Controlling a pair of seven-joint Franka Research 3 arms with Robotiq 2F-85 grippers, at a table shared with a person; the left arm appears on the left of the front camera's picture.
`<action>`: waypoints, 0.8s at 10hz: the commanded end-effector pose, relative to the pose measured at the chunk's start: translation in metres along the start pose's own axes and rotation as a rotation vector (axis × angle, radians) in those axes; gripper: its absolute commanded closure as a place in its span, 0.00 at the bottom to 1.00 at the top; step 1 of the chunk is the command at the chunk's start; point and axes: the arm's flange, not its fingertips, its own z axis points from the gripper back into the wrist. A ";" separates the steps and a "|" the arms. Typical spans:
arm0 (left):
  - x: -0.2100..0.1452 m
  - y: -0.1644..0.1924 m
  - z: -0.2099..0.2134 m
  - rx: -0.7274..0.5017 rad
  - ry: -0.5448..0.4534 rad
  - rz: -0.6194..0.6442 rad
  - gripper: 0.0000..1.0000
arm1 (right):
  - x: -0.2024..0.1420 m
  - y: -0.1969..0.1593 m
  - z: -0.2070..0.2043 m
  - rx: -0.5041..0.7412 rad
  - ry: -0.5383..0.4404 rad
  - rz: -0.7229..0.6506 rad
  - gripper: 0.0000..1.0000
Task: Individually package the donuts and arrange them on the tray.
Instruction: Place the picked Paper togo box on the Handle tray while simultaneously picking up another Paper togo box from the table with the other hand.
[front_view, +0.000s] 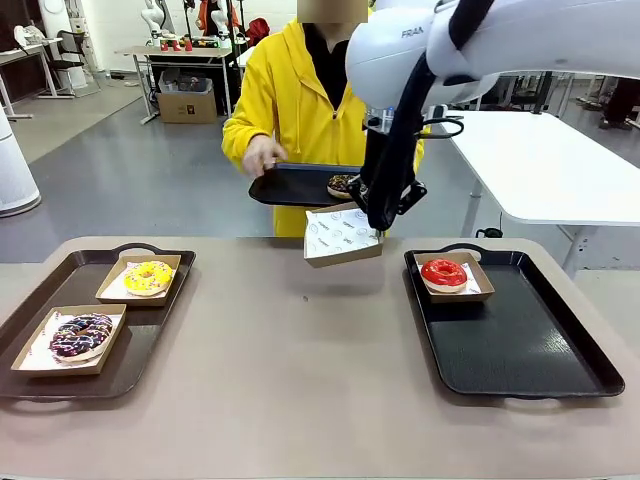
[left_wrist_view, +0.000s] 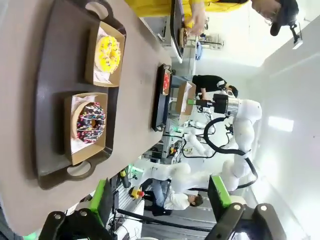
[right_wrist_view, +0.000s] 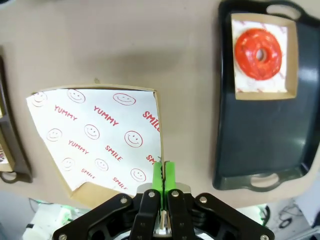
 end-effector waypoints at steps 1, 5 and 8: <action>0.003 0.007 0.021 -0.016 -0.026 -0.013 0.00 | 0.030 0.018 0.000 -0.064 0.022 0.043 1.00; 0.000 0.000 0.000 0.000 0.000 0.000 0.00 | 0.068 0.025 -0.024 -0.058 0.068 0.053 1.00; 0.000 0.000 0.000 0.000 0.000 0.000 0.00 | 0.048 0.022 -0.022 -0.046 0.055 0.034 1.00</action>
